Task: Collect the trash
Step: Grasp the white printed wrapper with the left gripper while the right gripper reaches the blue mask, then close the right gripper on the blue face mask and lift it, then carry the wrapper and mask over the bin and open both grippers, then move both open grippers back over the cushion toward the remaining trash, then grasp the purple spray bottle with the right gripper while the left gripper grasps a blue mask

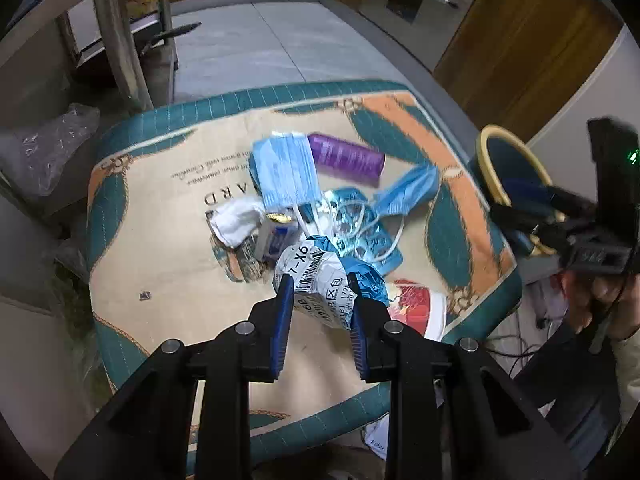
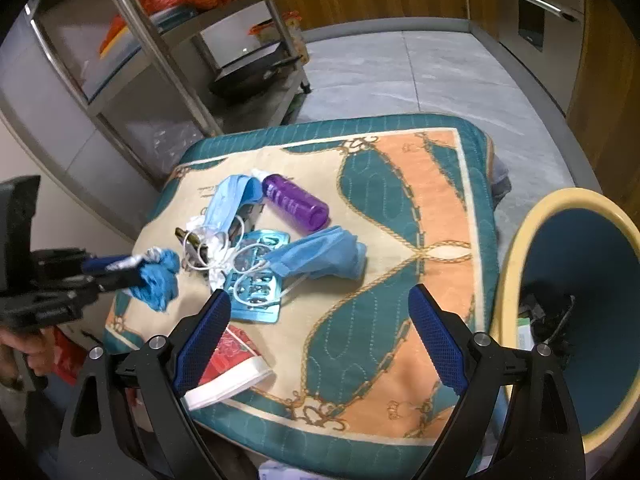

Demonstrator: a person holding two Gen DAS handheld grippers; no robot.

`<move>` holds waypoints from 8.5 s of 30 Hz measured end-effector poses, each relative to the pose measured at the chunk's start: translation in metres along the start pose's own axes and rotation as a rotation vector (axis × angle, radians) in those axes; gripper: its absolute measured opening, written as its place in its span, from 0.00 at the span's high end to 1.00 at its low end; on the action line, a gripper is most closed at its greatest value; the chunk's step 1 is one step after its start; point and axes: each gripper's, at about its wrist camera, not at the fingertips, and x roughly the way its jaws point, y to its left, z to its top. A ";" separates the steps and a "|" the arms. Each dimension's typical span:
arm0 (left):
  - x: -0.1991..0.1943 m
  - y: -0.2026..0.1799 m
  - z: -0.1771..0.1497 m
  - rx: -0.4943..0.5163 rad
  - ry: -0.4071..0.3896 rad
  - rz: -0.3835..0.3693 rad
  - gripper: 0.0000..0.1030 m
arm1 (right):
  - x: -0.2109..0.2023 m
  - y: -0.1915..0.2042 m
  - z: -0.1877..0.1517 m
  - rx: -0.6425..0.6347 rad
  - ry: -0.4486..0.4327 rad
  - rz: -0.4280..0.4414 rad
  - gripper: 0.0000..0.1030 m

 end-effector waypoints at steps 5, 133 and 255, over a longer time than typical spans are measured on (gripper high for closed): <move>-0.016 0.003 0.006 -0.014 -0.055 -0.032 0.75 | 0.015 0.011 0.005 -0.016 0.014 0.002 0.13; 0.049 -0.210 0.087 0.199 -0.163 -0.146 0.10 | -0.114 -0.179 -0.063 0.521 -0.241 -0.202 0.11; 0.080 -0.003 0.095 -0.143 -0.102 -0.011 0.91 | 0.020 0.001 0.026 -0.179 -0.050 -0.103 0.68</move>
